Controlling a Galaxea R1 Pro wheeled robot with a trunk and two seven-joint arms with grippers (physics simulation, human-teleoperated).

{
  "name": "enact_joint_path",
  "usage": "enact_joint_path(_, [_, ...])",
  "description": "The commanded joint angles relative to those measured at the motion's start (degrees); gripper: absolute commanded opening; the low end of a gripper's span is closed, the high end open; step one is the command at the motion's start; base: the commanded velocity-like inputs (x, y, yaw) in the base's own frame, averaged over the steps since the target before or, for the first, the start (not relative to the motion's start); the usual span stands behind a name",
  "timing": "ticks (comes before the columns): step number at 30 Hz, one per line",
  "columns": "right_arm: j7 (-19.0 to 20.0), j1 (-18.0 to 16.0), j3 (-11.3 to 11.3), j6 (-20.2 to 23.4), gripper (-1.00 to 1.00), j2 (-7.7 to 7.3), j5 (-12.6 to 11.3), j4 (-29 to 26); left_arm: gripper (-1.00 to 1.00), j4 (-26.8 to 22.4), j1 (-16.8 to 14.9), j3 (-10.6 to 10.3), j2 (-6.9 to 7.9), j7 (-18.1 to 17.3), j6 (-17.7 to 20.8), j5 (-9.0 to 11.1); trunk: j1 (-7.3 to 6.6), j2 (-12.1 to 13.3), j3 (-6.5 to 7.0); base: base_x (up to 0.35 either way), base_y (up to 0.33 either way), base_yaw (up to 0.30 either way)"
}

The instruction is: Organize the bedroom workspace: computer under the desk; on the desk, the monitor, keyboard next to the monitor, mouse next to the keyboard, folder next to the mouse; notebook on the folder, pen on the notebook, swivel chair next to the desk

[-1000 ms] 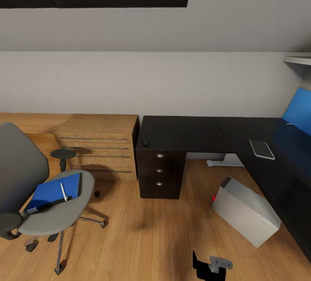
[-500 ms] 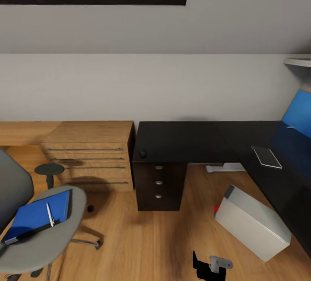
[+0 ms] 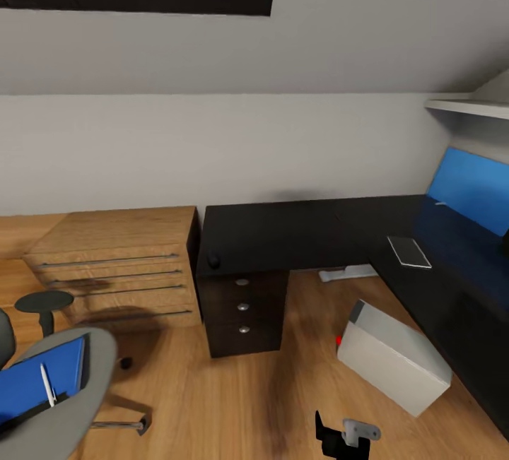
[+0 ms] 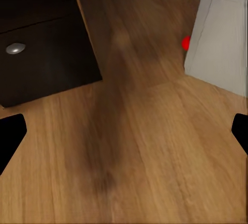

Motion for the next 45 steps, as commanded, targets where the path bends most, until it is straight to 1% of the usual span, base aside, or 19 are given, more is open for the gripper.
enact_joint_path(1, [-0.01,-0.06,0.48,-0.21,1.0,0.04,-0.47,0.13,1.0,-0.09,0.01,-0.46,0.11,0.56,-0.18,0.4,0.01,-0.03,0.02,0.125,0.118,-0.227])
enact_joint_path(11, [0.0,-0.06,0.48,-0.21,1.0,0.04,-0.47,0.13,1.0,-0.09,0.01,-0.45,0.11,0.55,-0.18,0.4,0.01,-0.03,0.68,0.194,0.176,-0.228])
enact_joint_path(19, [0.0,-0.05,0.48,-0.21,1.0,-0.02,-0.47,0.13,1.0,-0.07,0.01,-0.44,0.07,0.55,-0.18,0.4,0.01,-0.03,1.21,0.065,0.106,-0.23])
enact_joint_path(24, [0.0,-0.02,0.48,-0.21,1.0,-0.05,-0.47,0.13,1.0,-0.01,0.01,-0.48,0.07,0.55,-0.18,0.4,0.01,-0.03,1.54,0.017,0.043,-0.231])
enact_joint_path(38, [0.09,0.02,0.48,-0.21,1.0,-0.05,-0.47,0.13,1.0,0.0,0.01,-0.51,0.07,0.55,-0.18,0.4,0.01,-0.03,2.46,0.001,0.165,-0.232])
enact_joint_path(45, [0.09,0.03,0.48,-0.21,1.0,-0.05,-0.47,0.13,1.0,0.0,0.01,-0.51,0.07,0.55,-0.18,0.4,0.01,-0.03,2.92,0.0,0.031,-0.233])
